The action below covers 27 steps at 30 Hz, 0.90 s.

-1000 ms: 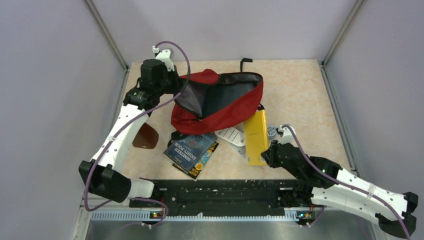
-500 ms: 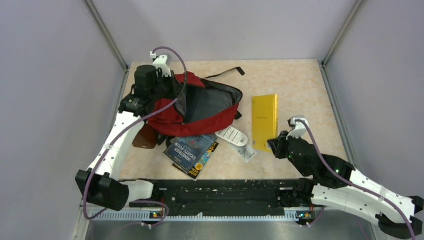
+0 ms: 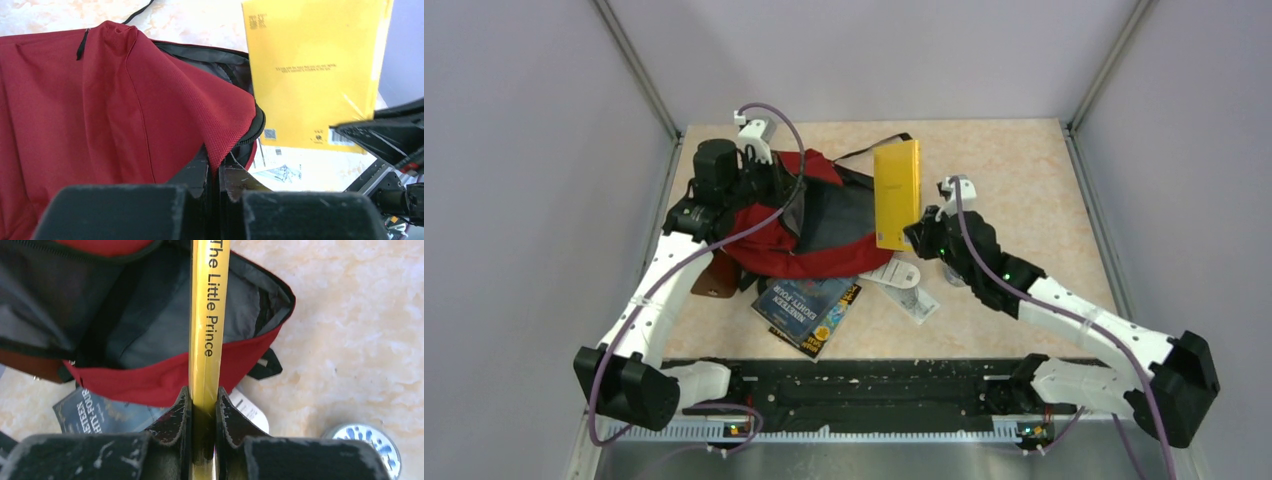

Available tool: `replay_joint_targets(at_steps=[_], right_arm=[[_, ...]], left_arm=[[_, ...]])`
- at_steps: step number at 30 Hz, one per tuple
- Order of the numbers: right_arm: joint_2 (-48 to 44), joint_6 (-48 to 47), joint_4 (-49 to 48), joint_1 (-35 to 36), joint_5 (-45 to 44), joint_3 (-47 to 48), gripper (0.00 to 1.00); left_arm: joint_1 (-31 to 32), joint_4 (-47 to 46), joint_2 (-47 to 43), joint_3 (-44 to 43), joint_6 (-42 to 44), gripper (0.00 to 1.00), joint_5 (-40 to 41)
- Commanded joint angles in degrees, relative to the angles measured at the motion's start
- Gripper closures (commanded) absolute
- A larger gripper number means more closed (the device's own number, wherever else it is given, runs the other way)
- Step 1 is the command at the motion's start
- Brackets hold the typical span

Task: Pack the student bag
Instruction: Pick up the book from the center of the board, then place the book in the student bag.

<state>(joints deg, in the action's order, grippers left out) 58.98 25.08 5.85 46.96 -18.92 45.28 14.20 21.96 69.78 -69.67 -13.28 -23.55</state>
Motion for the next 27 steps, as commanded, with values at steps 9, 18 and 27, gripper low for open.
replay_joint_targets(at_steps=[9, 18, 27], right_arm=[[7.57, -1.36, -32.43, -2.92, 3.68, 1.60, 1.00], [10.39, 9.71, -27.45, -2.93, 12.83, -3.72, 1.00], [9.35, 21.80, -27.13, -1.74, 24.74, -9.14, 1.00]], left_arm=[[1.49, -5.95, -0.90, 0.25, 0.62, 1.00, -2.87], [1.95, -6.57, -1.09, 0.84, 0.62, 1.00, -2.24], [2.56, -7.23, -0.54, 1.31, 0.57, 1.00, -2.94]])
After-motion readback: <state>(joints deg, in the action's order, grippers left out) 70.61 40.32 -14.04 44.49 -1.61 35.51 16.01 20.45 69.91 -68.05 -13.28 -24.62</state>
